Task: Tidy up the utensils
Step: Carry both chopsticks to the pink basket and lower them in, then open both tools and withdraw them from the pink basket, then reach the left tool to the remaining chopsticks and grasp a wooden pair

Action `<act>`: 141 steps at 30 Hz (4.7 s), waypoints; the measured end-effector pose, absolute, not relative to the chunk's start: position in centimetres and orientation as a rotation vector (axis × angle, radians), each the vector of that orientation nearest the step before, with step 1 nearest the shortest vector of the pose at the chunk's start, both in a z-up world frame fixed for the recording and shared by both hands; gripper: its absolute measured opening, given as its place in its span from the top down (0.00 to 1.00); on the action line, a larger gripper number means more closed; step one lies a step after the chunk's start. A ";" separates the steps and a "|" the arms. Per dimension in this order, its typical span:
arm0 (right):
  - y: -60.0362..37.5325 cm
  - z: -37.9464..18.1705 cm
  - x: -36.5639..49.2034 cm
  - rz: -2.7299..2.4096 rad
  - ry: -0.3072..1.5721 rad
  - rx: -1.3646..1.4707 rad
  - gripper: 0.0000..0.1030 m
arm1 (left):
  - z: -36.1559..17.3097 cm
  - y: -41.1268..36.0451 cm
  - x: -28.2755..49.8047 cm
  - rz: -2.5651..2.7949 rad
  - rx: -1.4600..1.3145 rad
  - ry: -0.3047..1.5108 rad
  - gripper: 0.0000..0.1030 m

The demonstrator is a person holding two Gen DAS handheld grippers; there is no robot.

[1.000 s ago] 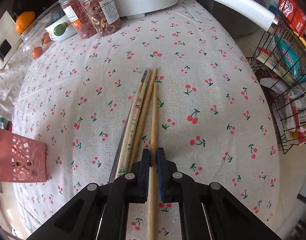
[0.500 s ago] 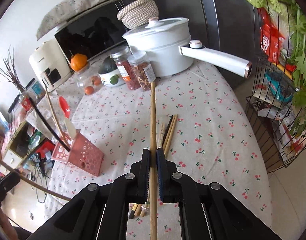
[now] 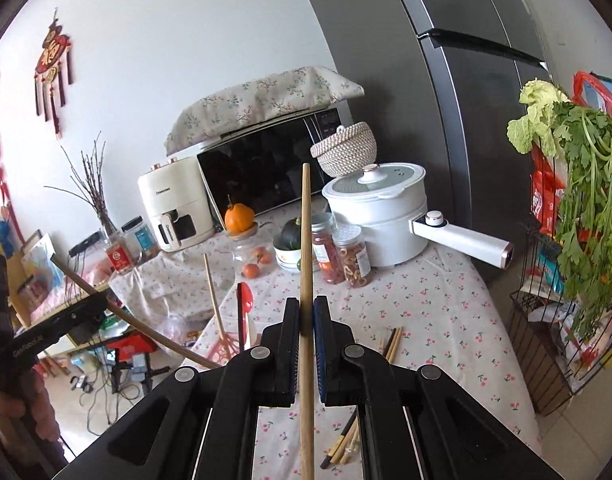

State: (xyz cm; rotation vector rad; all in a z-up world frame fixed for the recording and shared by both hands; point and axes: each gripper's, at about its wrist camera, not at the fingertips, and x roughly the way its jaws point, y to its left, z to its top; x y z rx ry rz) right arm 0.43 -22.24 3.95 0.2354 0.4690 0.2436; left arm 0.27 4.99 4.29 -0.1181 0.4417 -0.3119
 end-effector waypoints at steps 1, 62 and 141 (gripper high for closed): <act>-22.2 4.0 0.5 0.247 0.464 0.237 0.93 | 4.4 4.9 0.3 -0.298 -0.097 0.425 0.92; -5.1 1.8 7.0 0.076 0.125 0.144 0.64 | -1.4 11.9 6.9 -0.094 -0.119 0.803 0.23; -36.0 -9.3 9.4 -0.108 1.177 0.234 0.02 | -15.3 -17.4 19.4 -0.245 -0.023 1.169 0.76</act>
